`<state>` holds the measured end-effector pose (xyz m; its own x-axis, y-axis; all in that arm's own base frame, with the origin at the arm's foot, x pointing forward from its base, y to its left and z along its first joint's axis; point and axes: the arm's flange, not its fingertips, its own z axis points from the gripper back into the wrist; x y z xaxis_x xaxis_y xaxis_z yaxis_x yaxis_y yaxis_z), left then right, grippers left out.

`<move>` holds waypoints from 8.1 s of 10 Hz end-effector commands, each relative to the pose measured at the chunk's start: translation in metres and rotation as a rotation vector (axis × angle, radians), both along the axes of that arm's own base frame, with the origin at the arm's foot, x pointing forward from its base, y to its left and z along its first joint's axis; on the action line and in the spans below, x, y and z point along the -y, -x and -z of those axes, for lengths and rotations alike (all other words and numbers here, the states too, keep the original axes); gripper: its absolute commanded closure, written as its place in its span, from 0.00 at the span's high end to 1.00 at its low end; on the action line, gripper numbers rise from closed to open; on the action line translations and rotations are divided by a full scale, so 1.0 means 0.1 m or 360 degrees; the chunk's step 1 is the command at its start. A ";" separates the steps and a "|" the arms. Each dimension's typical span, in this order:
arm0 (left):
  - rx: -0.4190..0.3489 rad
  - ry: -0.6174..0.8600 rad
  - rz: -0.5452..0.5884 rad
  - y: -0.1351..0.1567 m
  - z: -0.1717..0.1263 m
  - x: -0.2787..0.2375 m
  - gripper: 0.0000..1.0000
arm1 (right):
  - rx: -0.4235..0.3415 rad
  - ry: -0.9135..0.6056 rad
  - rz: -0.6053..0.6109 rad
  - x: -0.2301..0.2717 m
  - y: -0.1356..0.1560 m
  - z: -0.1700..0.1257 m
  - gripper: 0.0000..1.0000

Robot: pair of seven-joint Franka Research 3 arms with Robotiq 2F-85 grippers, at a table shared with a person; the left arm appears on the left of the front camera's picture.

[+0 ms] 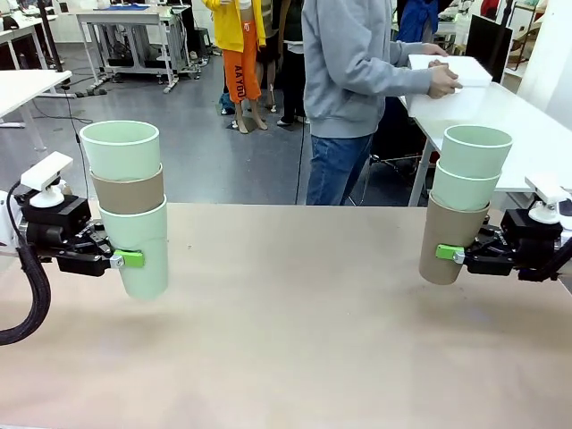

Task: Stack the cups and store them in the basket.
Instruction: Place the stack of Reusable plastic cups into the Pantry Basket.

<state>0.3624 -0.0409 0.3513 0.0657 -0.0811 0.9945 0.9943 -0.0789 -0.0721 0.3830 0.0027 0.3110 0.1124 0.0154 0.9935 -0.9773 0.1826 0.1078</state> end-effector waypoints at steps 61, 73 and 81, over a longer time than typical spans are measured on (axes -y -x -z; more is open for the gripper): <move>0.0020 0.0014 -0.0002 0.01 -0.03 -0.02 0.87 | -0.0017 0.0589 0.0056 -0.95 -0.10 -1.83 0.84; 0.0020 0.0014 -0.0002 0.01 -0.03 -0.02 0.87 | -0.0026 0.1390 0.0102 -2.57 -0.60 -0.96 0.84; 0.0020 0.0014 -0.0002 0.01 -0.03 -0.02 0.87 | 0.0016 0.1573 0.0011 -2.55 -0.48 -0.58 0.84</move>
<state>0.3629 -0.0405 0.3506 0.0674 -0.0818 0.9944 0.9943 -0.0773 -0.0737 0.4324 0.2568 0.3625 0.0950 0.8364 0.5398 -0.9785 0.1783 -0.1040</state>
